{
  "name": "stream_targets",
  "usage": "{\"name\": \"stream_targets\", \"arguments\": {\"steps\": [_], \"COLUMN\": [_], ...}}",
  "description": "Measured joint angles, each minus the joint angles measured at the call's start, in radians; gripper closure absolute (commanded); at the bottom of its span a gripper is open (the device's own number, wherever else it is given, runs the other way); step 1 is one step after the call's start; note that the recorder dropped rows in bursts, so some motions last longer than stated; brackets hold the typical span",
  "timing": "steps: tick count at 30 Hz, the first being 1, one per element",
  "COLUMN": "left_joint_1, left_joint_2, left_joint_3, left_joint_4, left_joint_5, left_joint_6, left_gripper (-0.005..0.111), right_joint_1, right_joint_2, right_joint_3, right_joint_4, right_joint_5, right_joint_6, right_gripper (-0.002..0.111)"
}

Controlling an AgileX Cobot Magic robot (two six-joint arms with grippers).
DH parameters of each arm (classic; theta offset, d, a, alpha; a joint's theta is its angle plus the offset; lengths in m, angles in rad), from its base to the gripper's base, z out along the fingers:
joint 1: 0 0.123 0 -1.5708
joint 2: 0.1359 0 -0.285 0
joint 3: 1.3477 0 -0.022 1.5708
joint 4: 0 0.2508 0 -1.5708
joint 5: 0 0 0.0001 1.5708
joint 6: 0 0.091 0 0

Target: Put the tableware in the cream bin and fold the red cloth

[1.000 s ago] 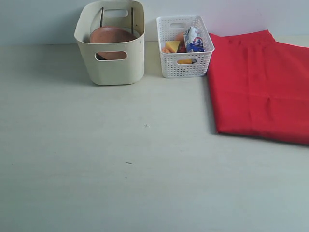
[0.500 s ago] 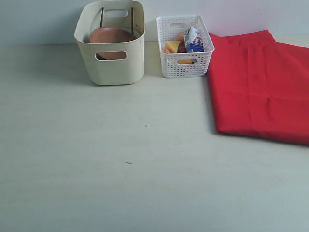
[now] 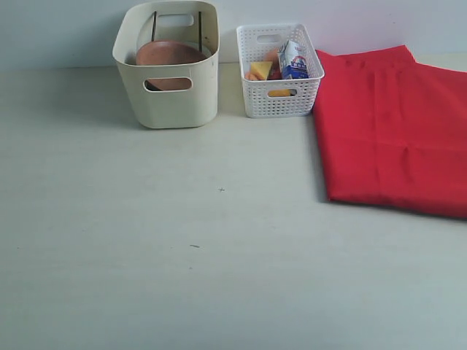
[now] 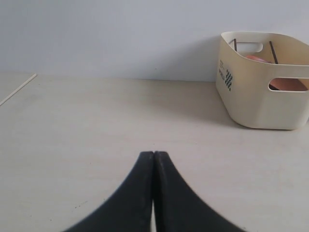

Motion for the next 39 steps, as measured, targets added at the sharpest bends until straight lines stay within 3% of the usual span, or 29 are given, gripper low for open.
{"name": "stream_targets", "arguments": {"steps": [39], "left_joint_1": [0.000], "left_joint_2": [0.000], "left_joint_3": [0.000], "left_joint_4": [0.000], "left_joint_5": [0.000], "left_joint_6": [0.000], "left_gripper": [0.106], "right_joint_1": [0.000], "right_joint_2": [0.000], "right_joint_3": [0.000], "right_joint_4": [-0.022], "right_joint_5": [0.041], "right_joint_6": [-0.002], "right_gripper": [0.108]}}
